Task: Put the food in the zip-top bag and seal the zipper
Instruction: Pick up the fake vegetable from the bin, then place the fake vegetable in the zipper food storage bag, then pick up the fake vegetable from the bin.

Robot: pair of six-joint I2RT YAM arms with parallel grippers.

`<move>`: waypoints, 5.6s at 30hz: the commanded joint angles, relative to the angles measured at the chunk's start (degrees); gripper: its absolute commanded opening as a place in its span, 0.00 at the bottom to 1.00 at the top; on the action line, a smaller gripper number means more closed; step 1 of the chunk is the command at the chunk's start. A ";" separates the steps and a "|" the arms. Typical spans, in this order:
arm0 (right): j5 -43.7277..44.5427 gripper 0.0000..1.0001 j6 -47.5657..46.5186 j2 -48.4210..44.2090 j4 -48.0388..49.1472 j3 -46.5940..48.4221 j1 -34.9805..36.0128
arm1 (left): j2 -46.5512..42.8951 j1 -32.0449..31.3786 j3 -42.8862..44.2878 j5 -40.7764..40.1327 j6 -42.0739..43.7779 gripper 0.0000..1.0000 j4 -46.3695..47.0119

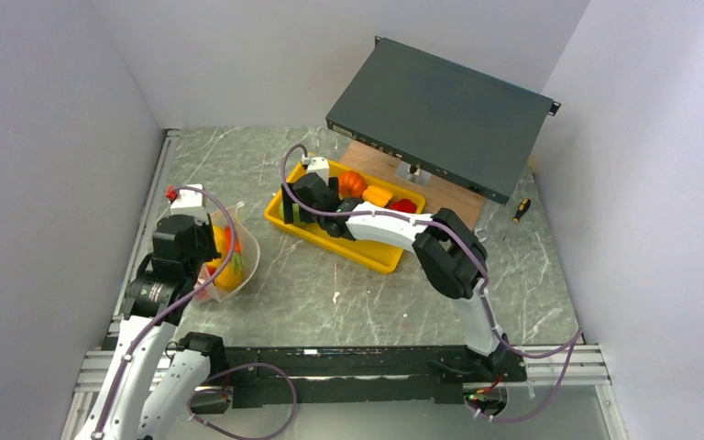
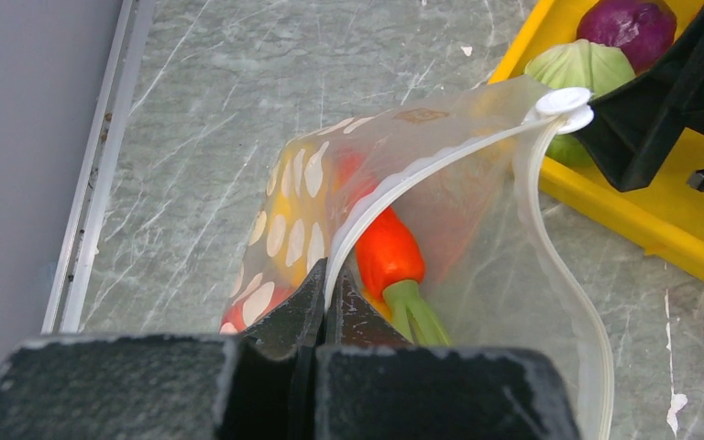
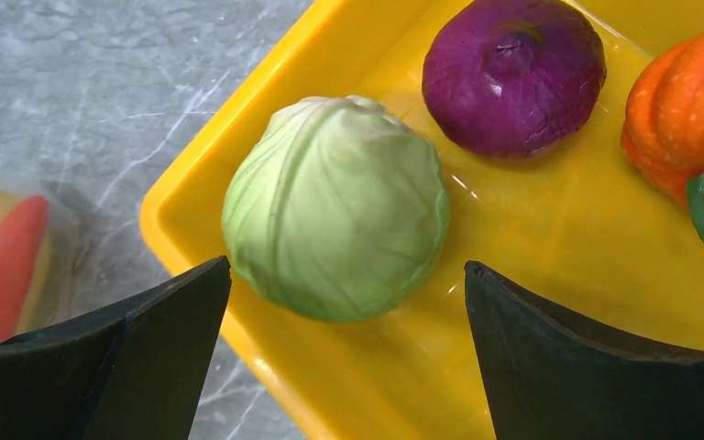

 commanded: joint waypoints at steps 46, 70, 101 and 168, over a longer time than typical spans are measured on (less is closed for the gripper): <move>-0.31 0.00 -6.14 -12.85 15.87 -14.46 -2.61 | 0.28 -0.50 -0.10 -0.24 1.11 0.00 3.21; -27.25 0.00 -12.30 -32.37 27.10 -22.89 14.49 | 0.23 -0.50 0.39 0.24 0.86 0.00 2.55; -3.64 0.16 -12.96 -7.48 15.64 -1.04 20.38 | -1.37 -0.50 0.04 1.27 1.25 0.00 3.50; 14.43 0.93 -17.41 -33.71 5.11 -27.86 0.40 | 0.39 -0.50 0.14 -0.55 1.20 0.00 3.19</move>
